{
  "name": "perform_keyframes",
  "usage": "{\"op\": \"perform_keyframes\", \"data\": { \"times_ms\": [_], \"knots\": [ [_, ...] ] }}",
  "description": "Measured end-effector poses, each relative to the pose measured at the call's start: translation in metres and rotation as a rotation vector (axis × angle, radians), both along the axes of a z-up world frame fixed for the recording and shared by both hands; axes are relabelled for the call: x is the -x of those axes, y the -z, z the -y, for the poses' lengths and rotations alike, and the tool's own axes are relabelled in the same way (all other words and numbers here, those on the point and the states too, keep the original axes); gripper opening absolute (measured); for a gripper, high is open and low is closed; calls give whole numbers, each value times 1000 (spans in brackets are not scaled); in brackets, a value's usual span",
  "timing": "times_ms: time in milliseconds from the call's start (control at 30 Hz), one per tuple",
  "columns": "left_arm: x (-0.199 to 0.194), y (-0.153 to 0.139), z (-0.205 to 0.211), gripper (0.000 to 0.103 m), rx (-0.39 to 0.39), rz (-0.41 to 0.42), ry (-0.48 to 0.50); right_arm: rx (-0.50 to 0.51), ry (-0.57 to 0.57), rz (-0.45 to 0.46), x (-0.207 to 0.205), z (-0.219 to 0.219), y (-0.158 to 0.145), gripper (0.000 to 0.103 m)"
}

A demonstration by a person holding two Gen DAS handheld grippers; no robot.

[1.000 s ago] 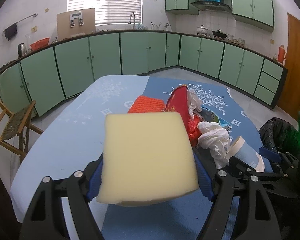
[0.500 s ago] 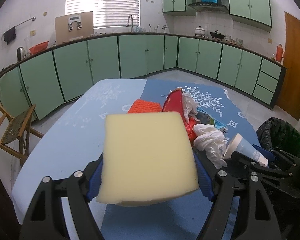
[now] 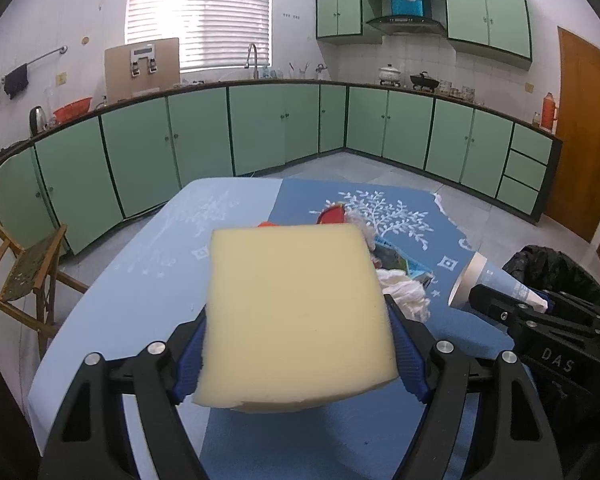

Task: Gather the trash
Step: 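Carry the sponge and cup over the bin and open both tools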

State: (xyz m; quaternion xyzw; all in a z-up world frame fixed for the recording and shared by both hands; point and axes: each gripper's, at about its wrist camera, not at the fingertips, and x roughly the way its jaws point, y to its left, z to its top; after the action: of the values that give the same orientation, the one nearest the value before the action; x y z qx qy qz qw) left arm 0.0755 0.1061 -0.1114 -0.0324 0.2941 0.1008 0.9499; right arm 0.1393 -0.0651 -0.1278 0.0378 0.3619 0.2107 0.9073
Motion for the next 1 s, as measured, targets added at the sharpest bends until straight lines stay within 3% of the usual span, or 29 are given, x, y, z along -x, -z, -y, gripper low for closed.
{"op": "perform_keyframes", "data": {
  "times_ms": [267, 567, 1000],
  "knots": [
    [-7, -25, 22, 77, 5, 50, 62, -25, 36, 84, 9, 20, -42, 44],
    [-27, -46, 82, 77, 24, 96, 197, -28, 180, 179, 29, 97, -83, 45],
    [-57, -36, 202, 77, 67, 74, 414, 23, 432, 159, 50, 223, -66, 45]
  ]
}}
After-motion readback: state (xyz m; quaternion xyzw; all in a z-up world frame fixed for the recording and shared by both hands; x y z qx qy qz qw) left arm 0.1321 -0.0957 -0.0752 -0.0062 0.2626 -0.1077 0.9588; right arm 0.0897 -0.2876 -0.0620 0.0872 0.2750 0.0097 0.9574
